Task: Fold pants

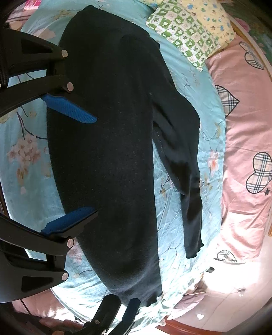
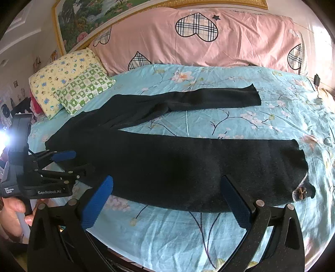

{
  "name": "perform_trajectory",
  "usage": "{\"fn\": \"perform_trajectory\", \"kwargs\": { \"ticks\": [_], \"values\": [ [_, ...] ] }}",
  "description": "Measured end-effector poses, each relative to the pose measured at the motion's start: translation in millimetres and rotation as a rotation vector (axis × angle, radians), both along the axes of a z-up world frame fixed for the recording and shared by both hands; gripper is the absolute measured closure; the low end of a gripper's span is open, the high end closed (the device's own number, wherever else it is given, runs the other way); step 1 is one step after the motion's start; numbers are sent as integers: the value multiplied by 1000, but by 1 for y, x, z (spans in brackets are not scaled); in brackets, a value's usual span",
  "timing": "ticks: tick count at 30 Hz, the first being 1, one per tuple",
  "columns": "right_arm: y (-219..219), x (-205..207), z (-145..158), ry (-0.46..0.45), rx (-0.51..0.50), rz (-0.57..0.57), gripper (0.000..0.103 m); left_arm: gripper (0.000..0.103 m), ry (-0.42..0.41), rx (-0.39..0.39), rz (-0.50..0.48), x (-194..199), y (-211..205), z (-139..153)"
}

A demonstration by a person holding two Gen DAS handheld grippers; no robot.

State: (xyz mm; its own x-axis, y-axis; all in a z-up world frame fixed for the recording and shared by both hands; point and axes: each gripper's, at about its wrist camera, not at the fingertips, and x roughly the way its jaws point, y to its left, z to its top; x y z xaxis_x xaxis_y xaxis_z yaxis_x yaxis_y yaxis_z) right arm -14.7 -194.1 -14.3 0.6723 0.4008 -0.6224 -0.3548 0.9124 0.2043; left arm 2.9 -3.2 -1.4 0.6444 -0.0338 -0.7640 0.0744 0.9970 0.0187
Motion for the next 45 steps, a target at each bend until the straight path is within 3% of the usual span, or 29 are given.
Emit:
{"fn": "perform_trajectory", "kwargs": {
  "ticks": [45],
  "values": [
    [-1, 9, 1, 15, 33, 6, 1, 20, 21, -36, -37, 8, 2, -1]
  ]
}}
